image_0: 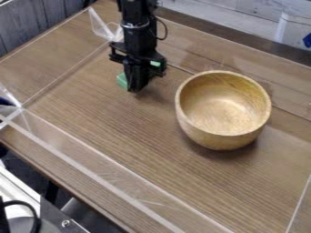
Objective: Remove the green block from inside the brown bowl and put it on the table
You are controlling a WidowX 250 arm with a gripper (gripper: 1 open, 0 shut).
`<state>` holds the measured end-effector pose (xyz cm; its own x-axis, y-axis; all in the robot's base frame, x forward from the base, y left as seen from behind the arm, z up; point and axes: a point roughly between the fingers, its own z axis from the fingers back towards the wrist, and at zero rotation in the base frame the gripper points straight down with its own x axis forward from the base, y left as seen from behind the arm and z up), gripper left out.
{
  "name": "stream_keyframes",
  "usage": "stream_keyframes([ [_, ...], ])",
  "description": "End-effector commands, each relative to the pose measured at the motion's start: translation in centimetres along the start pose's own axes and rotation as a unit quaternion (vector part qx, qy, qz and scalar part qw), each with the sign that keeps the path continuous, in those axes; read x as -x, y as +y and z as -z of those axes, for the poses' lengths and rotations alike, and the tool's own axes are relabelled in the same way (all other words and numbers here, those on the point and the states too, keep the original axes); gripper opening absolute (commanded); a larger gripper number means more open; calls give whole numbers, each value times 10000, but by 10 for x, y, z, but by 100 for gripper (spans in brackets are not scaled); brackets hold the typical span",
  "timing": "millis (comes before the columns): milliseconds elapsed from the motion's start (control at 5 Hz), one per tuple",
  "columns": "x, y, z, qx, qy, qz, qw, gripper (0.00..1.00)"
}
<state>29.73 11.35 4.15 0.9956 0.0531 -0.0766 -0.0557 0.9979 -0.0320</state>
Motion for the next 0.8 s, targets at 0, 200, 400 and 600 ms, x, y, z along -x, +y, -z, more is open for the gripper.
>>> stream_keyframes([
  [0, -5, 6, -34, -108, -468, -65, 9988, 0],
  [200, -2, 12, -37, -137, -486, -141, 9986, 0],
  [400, 1, 19, -39, -170, -492, -226, 9984, 0],
  [600, 4, 25, -42, -180, -512, -303, 9981, 0],
])
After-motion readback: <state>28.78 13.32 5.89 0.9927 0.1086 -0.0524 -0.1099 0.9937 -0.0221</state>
